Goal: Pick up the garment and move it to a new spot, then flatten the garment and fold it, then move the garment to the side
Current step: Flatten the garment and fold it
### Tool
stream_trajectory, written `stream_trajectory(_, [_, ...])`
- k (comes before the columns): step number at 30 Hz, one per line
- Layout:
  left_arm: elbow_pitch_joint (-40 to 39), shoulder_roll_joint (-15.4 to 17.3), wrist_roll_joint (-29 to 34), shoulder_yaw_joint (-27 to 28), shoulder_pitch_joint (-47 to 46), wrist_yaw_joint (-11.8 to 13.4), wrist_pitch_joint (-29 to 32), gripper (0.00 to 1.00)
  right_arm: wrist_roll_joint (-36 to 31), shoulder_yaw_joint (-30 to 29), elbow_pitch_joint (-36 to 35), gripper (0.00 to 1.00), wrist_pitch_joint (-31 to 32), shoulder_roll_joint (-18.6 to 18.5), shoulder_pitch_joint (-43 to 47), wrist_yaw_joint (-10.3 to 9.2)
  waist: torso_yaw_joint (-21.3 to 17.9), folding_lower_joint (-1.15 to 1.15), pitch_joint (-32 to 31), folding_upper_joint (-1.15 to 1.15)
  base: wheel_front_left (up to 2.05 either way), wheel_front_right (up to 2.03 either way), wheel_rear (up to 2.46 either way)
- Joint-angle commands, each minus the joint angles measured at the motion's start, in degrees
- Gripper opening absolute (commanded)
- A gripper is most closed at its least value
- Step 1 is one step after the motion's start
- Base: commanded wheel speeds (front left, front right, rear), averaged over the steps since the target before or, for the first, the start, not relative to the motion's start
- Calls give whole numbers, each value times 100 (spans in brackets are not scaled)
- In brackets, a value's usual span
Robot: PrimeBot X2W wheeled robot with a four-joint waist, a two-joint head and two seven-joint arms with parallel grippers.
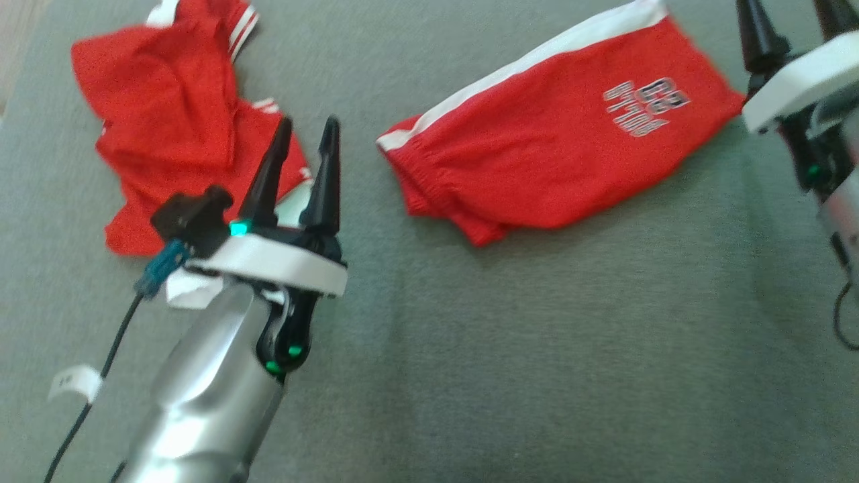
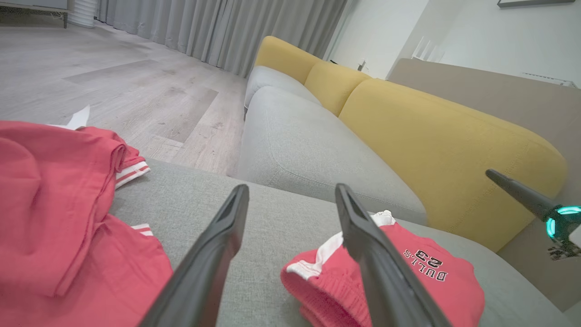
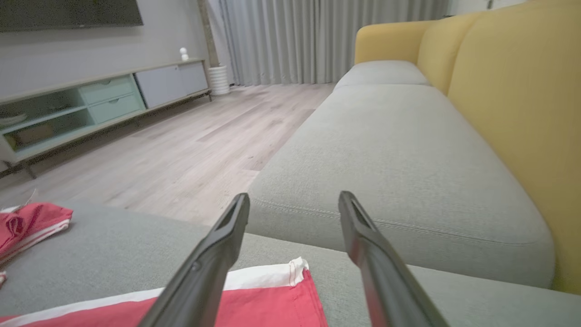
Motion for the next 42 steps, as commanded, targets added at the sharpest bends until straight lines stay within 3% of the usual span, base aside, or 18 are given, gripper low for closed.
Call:
stream_trajectory(1, [-206,177,91,276,-3,46,-53,100,22,-113,-195,100,-83,50,187,-5,-364,2,-404,0,0,0,0])
stream_trajectory(12, [-446,-27,490,1007,1166,128,-53,100,-446,-1888,-1231,100,-118,802,1993,-5,-941,2,-1079,0,0,0,0])
stream_trajectory(19, [-540,-218,1125,1484,1971,18,-53,100,-1617,-3108,-2293,100,-119,1793,3743,-5,-1215,2,-1400,0,0,0,0])
stream_trajectory(28, [-584,-489,1489,1928,2519,-160,-53,100,-2282,-3515,-2803,100,11,2202,4857,-5,-1260,2,-1544,0,0,0,0])
stream_trajectory(42, [-589,-610,1788,1849,2291,-322,-53,100,-2631,-3778,-3440,100,539,2262,4572,-5,-864,2,-1017,0,0,0,0])
